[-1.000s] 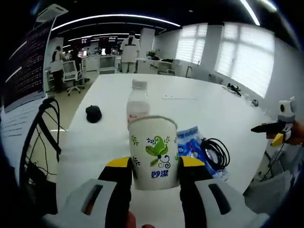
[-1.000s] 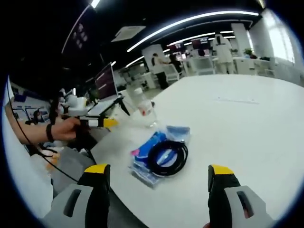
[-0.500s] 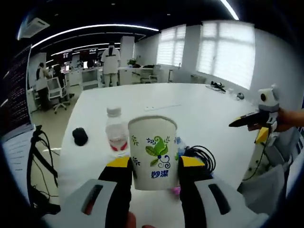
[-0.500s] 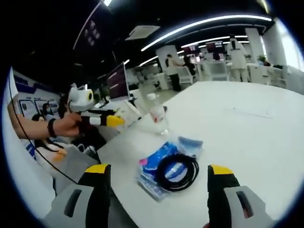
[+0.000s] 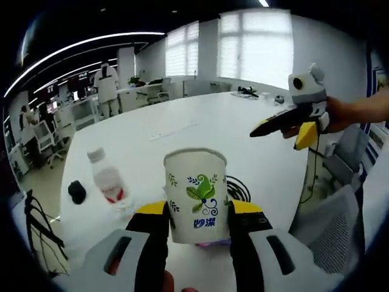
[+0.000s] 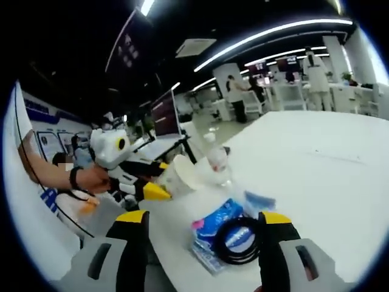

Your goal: Arrange the tabletop items into an orderly group along one side of the table until the central work area is clear of visible clutter.

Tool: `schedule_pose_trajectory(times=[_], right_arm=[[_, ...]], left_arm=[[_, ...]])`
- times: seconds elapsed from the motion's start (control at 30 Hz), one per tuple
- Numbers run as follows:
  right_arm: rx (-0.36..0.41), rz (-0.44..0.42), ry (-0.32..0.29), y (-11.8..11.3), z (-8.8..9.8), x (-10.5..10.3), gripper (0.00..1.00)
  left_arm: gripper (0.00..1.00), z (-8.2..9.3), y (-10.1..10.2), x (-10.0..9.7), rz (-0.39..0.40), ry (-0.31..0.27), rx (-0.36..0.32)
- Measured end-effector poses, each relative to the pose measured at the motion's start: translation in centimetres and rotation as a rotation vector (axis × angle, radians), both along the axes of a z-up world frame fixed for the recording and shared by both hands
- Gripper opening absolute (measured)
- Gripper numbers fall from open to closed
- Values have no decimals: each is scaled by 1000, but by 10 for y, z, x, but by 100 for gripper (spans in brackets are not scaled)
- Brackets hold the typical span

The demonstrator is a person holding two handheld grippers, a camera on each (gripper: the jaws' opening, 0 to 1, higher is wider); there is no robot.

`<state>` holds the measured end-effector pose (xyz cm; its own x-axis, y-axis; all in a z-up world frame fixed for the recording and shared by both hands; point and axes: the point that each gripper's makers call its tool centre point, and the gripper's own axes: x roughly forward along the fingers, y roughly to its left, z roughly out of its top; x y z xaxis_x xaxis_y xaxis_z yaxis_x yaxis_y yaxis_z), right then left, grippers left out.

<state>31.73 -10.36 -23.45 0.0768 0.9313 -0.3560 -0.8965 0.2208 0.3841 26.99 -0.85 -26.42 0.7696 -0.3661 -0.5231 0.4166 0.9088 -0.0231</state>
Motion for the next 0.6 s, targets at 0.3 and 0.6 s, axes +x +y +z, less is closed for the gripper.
schedule_pose_trajectory(times=[0.3,0.6], right_arm=[[7,65,31,15,-5,-19,68],[22,124,56,26,-7,-32,56]], left_arm=[[38,-6,-38,-6,-109,11,28],[38,-11,-49,-8,-189,14,67]])
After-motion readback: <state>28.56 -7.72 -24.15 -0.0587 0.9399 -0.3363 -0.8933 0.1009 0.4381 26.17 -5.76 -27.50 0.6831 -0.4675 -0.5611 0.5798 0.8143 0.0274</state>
